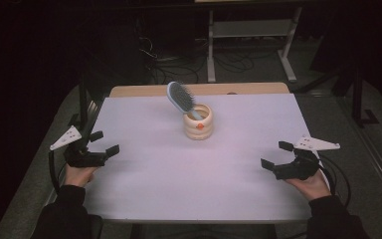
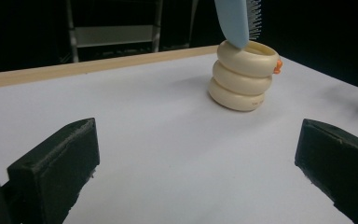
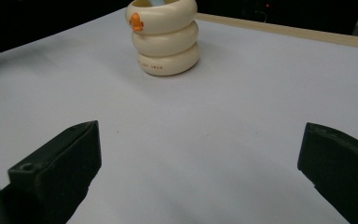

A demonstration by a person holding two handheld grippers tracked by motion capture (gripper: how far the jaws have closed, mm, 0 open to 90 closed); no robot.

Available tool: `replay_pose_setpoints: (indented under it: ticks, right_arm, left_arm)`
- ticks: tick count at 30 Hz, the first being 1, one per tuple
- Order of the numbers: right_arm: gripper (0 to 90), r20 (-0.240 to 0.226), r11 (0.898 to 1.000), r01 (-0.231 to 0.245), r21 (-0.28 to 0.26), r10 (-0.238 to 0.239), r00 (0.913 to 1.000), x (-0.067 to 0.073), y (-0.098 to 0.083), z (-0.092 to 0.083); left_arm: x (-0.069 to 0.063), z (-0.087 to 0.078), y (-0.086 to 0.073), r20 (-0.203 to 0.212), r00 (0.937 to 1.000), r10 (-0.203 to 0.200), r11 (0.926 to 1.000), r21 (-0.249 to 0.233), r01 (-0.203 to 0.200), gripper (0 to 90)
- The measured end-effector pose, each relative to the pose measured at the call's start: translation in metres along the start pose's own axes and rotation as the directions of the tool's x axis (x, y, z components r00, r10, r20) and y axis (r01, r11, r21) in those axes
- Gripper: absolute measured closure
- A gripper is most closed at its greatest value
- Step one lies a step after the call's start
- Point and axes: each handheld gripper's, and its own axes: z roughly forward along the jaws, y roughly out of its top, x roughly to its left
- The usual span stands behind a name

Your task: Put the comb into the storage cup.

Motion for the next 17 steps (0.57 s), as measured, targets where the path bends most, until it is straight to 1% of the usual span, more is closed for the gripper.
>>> replay_pose_setpoints:
  ticks: [3, 6, 9, 11, 13, 16, 17]
  right_arm:
    - [0.0, 0.0, 1.0, 0.0, -0.001, 0.0, 1.0, 0.0, 0.0, 0.0]
    - [0.0, -0.001, 1.0, 0.0, 0.001, 0.0, 1.0, 0.0, 0.0, 0.0]
    - [0.0, 0.0, 1.0, -0.001, 0.002, 0.001, 1.0, 0.0, 0.0, 0.0]
    - [0.0, 0.001, 1.0, -0.001, 0.006, 0.001, 1.0, 0.0, 0.0, 0.001]
    - [0.0, 0.001, 1.0, 0.0, 0.007, 0.0, 1.0, 0.0, 0.0, 0.001]
    - [0.0, 0.002, 1.0, -0.002, 0.008, 0.002, 1.0, 0.0, 0.0, 0.002]
    - [0.0, 0.003, 1.0, -0.004, 0.008, 0.004, 1.0, -0.001, -0.001, 0.002]
  left_arm:
    - [0.0, -0.008, -0.008, -0.017, 0.9999, 0.0, 0.9998, -0.018, 0.0, 0.0]
    - [0.001, -0.016, -0.016, -0.03, 0.9995, 0.001, 0.9998, -0.019, -0.002, 0.0]
    - [0.003, -0.022, -0.023, -0.055, 0.9984, 0.006, 0.9998, -0.019, -0.007, 0.0]
    - [0.003, -0.024, -0.025, -0.058, 0.9983, -0.007, 0.9995, -0.033, 0.005, 0.0]
    - [0.002, -0.025, -0.025, -0.054, 0.9985, -0.005, 0.9993, -0.036, 0.003, 0.0]
    - [0.0, -0.022, -0.027, -0.043, 0.9991, -0.002, 0.9996, -0.03, 0.001, 0.0]
    - [0.0, -0.021, -0.027, -0.04, 0.9992, 0.003, 0.9998, -0.02, -0.003, 0.0]
